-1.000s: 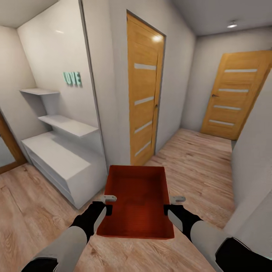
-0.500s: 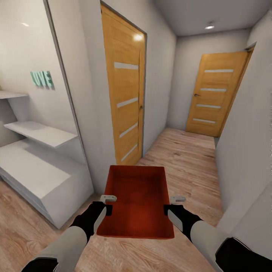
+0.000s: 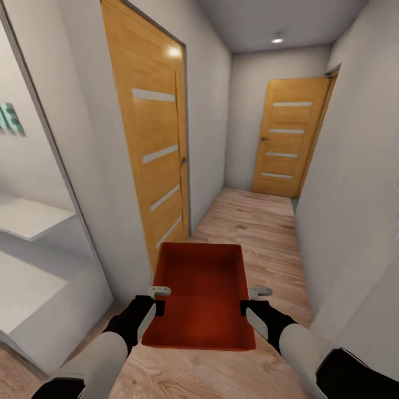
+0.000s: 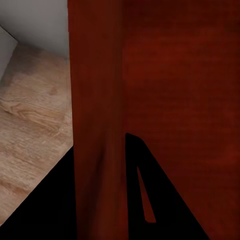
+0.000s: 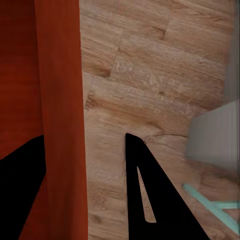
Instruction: Move the two storage containers from the living room to the garage. In the garage, place one container on the floor and stack the other container on top of it (either order is fine).
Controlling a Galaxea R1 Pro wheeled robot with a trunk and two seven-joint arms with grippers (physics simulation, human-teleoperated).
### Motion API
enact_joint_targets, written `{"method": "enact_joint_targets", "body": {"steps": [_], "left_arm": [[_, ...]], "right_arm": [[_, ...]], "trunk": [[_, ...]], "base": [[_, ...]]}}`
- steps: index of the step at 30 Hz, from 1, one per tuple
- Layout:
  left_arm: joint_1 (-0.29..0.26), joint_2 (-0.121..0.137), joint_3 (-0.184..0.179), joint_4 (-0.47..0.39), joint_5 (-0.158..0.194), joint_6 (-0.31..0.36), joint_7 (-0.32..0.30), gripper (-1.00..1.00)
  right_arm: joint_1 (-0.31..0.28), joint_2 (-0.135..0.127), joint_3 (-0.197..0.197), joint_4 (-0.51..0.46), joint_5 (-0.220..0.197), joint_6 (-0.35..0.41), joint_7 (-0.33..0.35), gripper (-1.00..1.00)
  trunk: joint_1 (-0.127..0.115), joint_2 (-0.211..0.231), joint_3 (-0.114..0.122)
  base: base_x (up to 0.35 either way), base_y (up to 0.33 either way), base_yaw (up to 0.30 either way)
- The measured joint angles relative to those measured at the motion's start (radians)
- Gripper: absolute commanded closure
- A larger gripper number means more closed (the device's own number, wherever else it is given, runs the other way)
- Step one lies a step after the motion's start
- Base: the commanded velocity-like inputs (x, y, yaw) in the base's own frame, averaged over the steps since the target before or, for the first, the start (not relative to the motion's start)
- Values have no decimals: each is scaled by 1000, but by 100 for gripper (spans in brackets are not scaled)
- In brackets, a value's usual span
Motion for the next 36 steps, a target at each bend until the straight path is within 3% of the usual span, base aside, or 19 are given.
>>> {"method": "enact_joint_targets", "body": {"steps": [29, 36], "left_arm": [[0, 0, 0, -10, 0, 1, 0, 100], [0, -1, 1, -4, -3, 1, 0, 100]], "right_arm": [[0, -4, -8, -12, 11, 2, 1, 100], [0, -2, -4, -4, 5, 1, 1, 100]], "trunk": [[0, 0, 0], [0, 0, 0]], "base": [[321, 0, -23], [321, 0, -189]]}}
